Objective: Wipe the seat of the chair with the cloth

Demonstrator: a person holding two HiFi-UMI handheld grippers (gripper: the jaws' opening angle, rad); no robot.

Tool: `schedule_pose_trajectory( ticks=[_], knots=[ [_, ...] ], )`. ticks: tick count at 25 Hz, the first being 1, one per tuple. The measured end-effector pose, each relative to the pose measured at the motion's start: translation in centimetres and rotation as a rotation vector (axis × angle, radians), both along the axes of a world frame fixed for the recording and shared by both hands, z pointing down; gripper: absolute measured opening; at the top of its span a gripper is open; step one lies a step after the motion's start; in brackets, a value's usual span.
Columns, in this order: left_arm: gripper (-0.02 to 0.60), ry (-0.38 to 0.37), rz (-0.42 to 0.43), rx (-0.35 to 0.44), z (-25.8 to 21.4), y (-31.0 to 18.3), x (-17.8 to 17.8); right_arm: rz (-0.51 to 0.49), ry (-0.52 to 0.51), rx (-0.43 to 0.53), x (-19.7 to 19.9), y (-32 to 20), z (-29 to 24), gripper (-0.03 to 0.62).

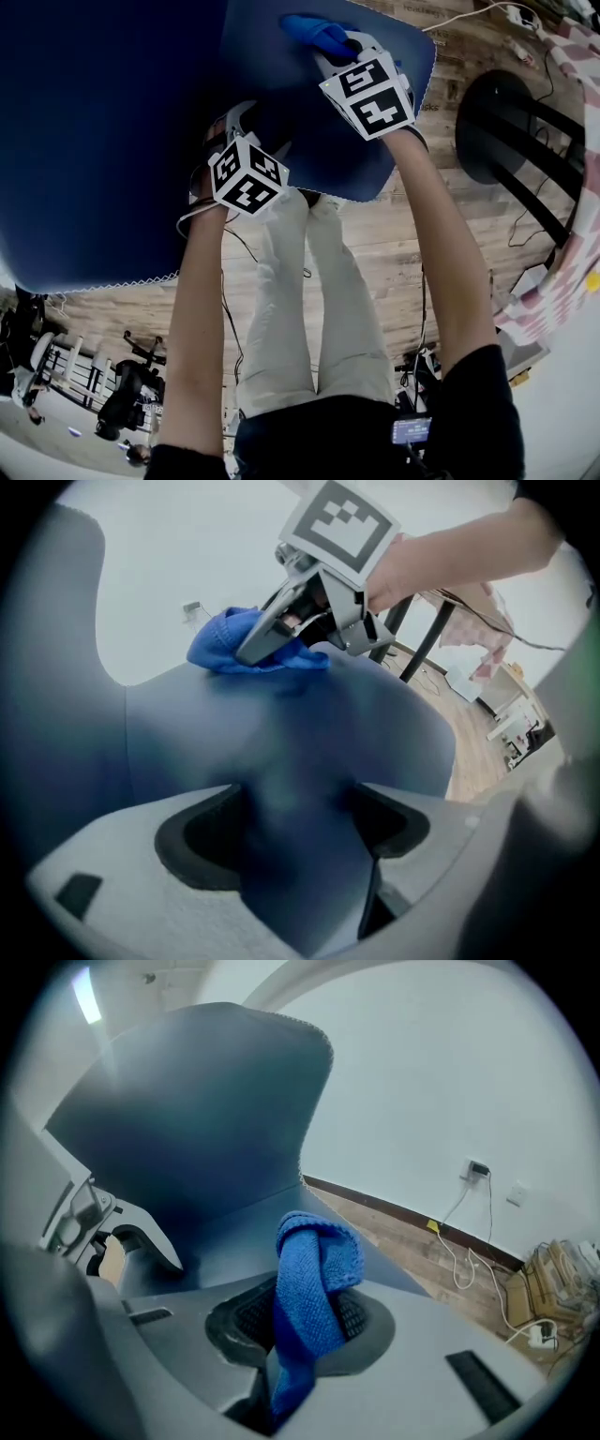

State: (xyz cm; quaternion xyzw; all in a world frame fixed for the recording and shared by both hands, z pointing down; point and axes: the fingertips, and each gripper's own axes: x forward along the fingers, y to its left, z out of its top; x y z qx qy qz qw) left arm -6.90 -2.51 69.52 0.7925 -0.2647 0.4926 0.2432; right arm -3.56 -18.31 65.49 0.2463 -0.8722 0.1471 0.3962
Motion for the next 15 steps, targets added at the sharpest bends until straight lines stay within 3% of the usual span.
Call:
schedule_pose_trajectory(
  ticks=[15],
  knots=[
    [0.367, 0.003, 0.001, 0.002, 0.0, 0.0, 0.0, 0.238, -0.013, -0.03, 9.5, -0.1, 0.0, 0.058]
  ],
)
